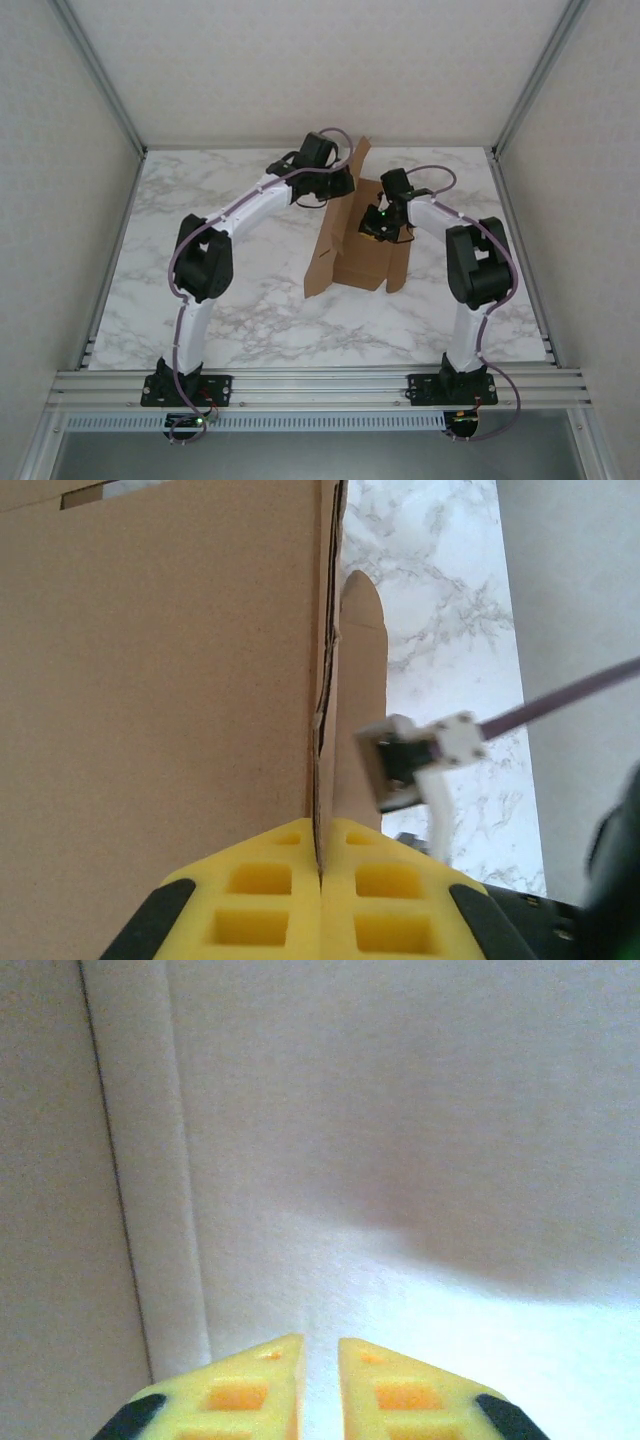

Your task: Fold the paper box

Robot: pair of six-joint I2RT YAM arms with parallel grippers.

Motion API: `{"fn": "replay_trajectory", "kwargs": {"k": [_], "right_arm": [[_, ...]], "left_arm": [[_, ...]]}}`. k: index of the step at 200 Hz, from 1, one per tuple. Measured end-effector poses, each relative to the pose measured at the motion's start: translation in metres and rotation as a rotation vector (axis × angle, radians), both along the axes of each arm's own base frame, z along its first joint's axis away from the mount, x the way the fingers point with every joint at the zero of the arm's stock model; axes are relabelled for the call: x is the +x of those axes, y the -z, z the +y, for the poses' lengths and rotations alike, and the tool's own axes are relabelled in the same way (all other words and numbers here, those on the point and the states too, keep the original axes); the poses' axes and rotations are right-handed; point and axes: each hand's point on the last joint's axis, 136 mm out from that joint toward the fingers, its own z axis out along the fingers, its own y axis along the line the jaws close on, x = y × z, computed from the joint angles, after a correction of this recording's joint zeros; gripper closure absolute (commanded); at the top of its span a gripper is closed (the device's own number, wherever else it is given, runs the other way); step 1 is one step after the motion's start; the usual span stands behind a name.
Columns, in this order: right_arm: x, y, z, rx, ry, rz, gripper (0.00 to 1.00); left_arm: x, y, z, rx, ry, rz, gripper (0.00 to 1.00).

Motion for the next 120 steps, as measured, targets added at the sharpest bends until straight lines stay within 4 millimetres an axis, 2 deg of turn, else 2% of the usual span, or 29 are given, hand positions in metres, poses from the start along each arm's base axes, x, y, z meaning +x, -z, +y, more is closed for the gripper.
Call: {"fn": "replay_trajectory", "kwargs": {"k": [27, 53, 72, 90, 120], "right_arm": [[-0.001, 0.000, -0.014, -0.082, 0.008, -0.008, 0.87], [-0.007, 0.010, -0.029, -0.176, 0.008, 0.020, 0.99], [-0.009, 0.022, -0.036, -0.244, 0.003, 0.043, 1.00], [-0.014, 0.037, -0.040, -0.313, -0.018, 0.075, 1.00], [-0.013, 0.037, -0.037, -0.357, -0.042, 0.058, 1.00]], "left_arm": [[0.010, -0.011, 0.034, 0.053, -0.038, -0.028, 1.00], [0.021, -0.020, 0.078, 0.138, -0.110, -0.055, 1.00], [0.027, -0.019, 0.106, 0.226, -0.161, -0.069, 1.00], [0.028, -0.016, 0.120, 0.305, -0.187, -0.082, 1.00], [0.026, -0.009, 0.139, 0.472, -0.209, -0.108, 1.00]]}}
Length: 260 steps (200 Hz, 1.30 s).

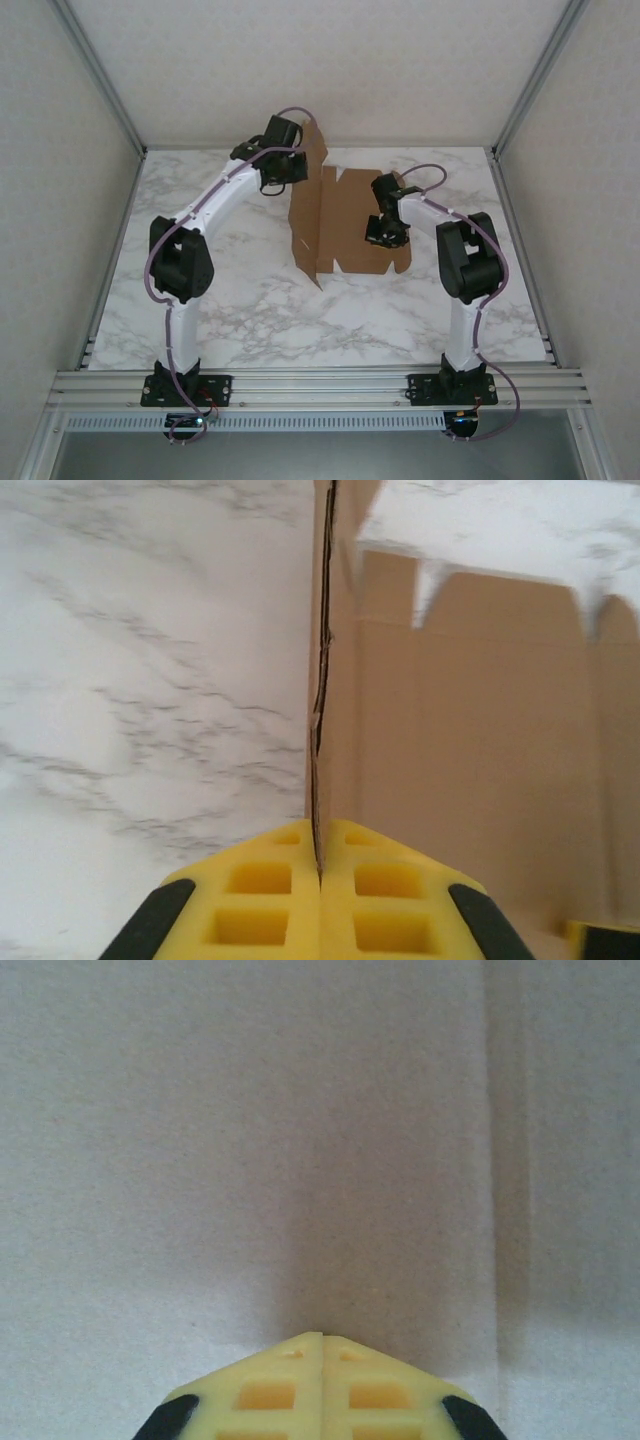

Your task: Fold the paper box

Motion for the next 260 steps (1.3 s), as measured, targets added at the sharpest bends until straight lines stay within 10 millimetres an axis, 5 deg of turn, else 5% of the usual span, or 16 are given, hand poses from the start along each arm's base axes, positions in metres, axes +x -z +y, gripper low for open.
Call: {"fn": "replay_trajectory", "kwargs": {"k": [60, 115, 142, 173, 212, 238, 260], "right_arm": [[-0.001, 0.000, 0.001, -0.032, -0.014, -0.011, 1.00], [-0.011, 0.001, 0.011, 0.070, 0.110, -0.036, 1.00], [-0.033, 0.000, 0.041, 0.228, 0.175, -0.024, 1.00], [-0.045, -0.003, 0.098, 0.422, 0.177, 0.019, 1.00], [-0.048, -0.005, 0.145, 0.602, 0.189, 0.066, 1.00], [-0.044, -0.004, 0.140, 0.669, 0.238, 0.073, 0.96], [-0.038, -0.011, 0.109, 0.667, 0.302, 0.035, 0.97]], "left_arm": [[0.004, 0.035, 0.025, 0.493, -0.070, -0.053, 1.00], [0.000, 0.034, 0.022, 0.787, -0.122, -0.150, 1.00], [0.002, 0.020, 0.018, 0.842, -0.124, -0.197, 1.00], [0.004, 0.001, 0.002, 0.851, -0.110, -0.255, 1.00], [-0.004, 0.008, -0.032, 0.884, -0.045, -0.290, 1.00], [-0.008, 0.011, -0.044, 0.901, -0.034, -0.311, 1.00], [-0.005, 0.014, -0.037, 0.930, -0.047, -0.316, 1.00]]}}
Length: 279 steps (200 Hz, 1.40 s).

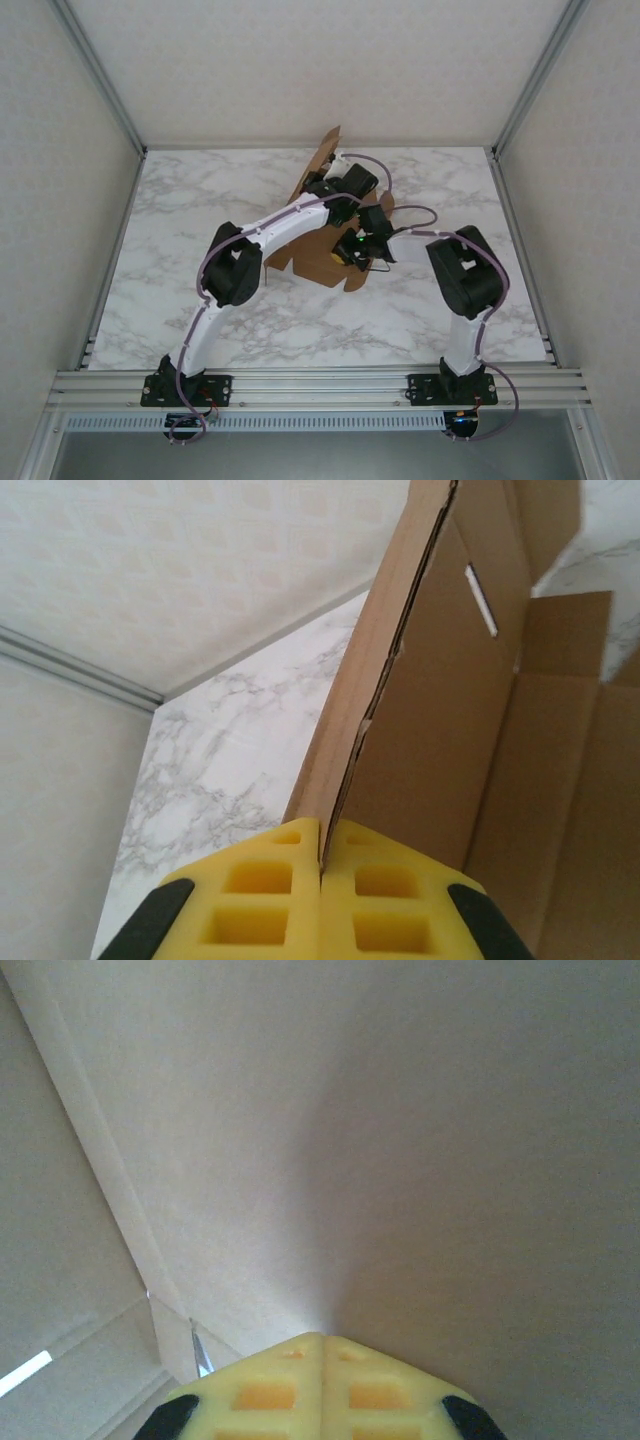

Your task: Fold the paper box

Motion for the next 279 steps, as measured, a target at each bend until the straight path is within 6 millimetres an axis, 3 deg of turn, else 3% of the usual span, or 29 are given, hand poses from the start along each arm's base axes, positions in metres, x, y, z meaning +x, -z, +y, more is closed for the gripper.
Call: {"fn": "replay_trajectory", "kwargs": {"k": [33, 46, 71, 93, 118, 159, 224, 254, 279], "right_arm": [[0.037, -0.029, -0.066, -0.041, 0.133, -0.089, 1.00], [0.055, -0.037, -0.084, -0.098, 0.145, -0.120, 1.00], [0.092, -0.047, -0.093, -0.223, 0.101, -0.174, 1.00], [0.108, -0.030, -0.096, -0.305, 0.054, -0.168, 1.00], [0.085, 0.013, -0.101, -0.340, 0.012, -0.074, 1.00], [0.063, 0.012, -0.093, -0.310, 0.004, -0.130, 1.00], [-0.014, 0.010, -0.047, -0.180, -0.019, -0.122, 1.00], [-0.043, 0.007, -0.020, -0.103, -0.044, -0.072, 1.00], [-0.057, -0.004, -0.025, -0.083, -0.031, -0.036, 1.00]], "left_arm": [[0.006, 0.000, 0.011, 0.024, -0.019, -0.008, 1.00], [0.008, 0.000, 0.015, 0.028, -0.022, -0.005, 1.00], [0.010, 0.000, 0.020, 0.036, -0.025, 0.003, 1.00], [0.012, 0.000, 0.022, 0.037, -0.027, 0.007, 1.00], [0.013, 0.000, 0.023, 0.037, -0.021, 0.015, 1.00], [0.014, 0.001, 0.019, 0.064, 0.005, -0.008, 1.00], [-0.024, 0.000, -0.004, 0.094, 0.204, -0.051, 1.00], [-0.031, 0.001, -0.001, 0.098, 0.277, -0.077, 1.00], [-0.041, 0.002, 0.006, 0.145, 0.356, -0.105, 1.00]]}}
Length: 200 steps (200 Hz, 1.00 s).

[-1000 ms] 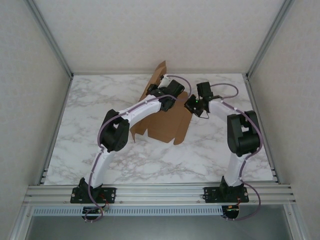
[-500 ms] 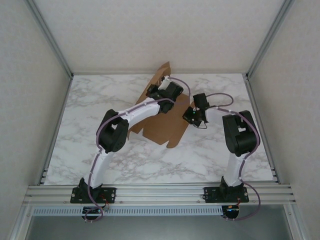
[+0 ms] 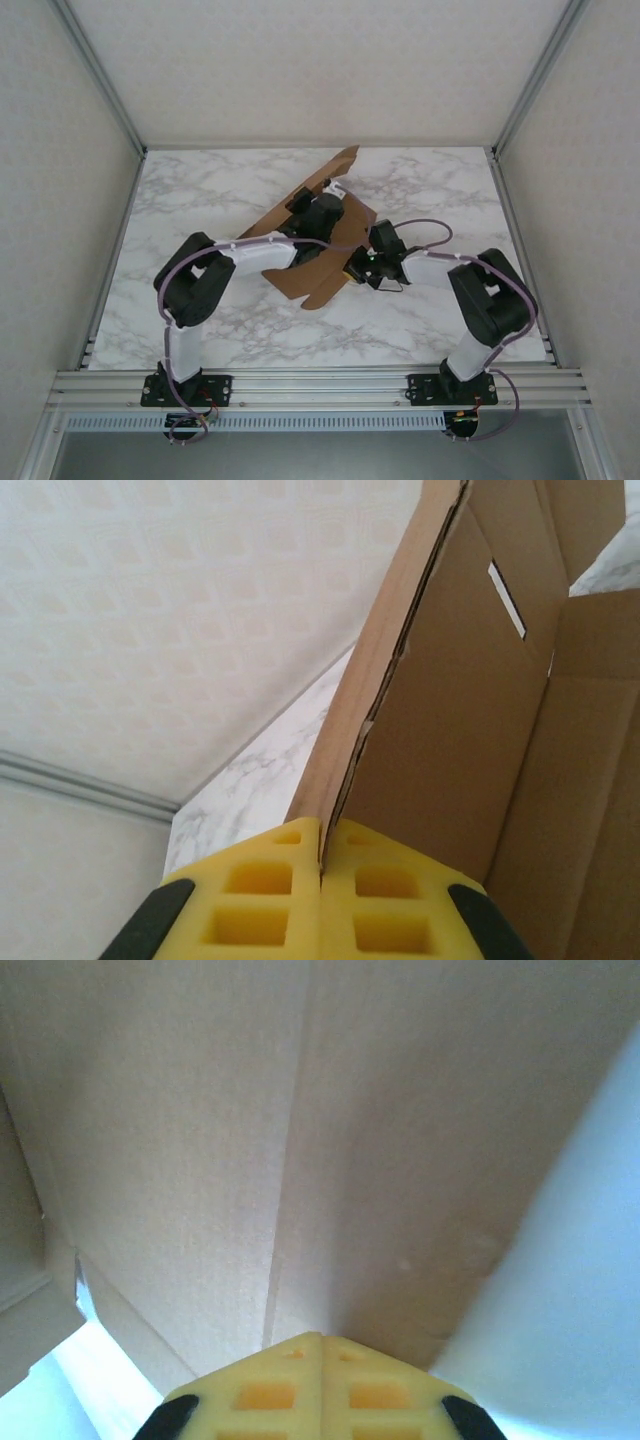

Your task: Fold the paper box

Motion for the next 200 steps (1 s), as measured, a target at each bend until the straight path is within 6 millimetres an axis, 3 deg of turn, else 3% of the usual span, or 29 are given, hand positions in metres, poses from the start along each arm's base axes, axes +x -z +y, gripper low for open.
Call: {"fn": "replay_trajectory", "kwargs": {"k": [19, 47, 81, 97, 111, 125, 168, 200], "right_arm": [[0.006, -0.031, -0.029, 0.001, 0.076, -0.031, 0.97], [0.036, -0.084, -0.081, -0.022, 0.211, -0.136, 0.65], [0.064, -0.124, -0.105, -0.020, 0.249, -0.226, 0.42], [0.075, -0.134, -0.098, 0.026, 0.216, -0.233, 0.34], [0.091, -0.139, -0.086, 0.071, 0.173, -0.240, 0.21], [0.104, -0.139, -0.075, 0.116, 0.139, -0.248, 0.18], [0.131, -0.140, -0.048, 0.267, 0.102, -0.247, 0.31], [0.148, -0.166, -0.027, 0.328, 0.070, -0.299, 0.37]], "left_arm": [[-0.002, 0.003, -0.002, 0.062, 0.058, -0.013, 1.00], [-0.004, 0.005, -0.008, 0.119, 0.137, -0.040, 1.00], [-0.007, 0.010, -0.019, 0.146, 0.233, -0.039, 1.00], [-0.013, 0.010, -0.022, 0.156, 0.289, -0.038, 1.00], [-0.016, 0.009, -0.024, 0.169, 0.328, -0.038, 1.00], [-0.015, 0.007, -0.026, 0.179, 0.354, -0.042, 1.00], [-0.006, 0.006, -0.023, 0.177, 0.399, -0.039, 1.00], [0.007, -0.006, -0.027, 0.157, 0.422, -0.042, 1.00]]}}
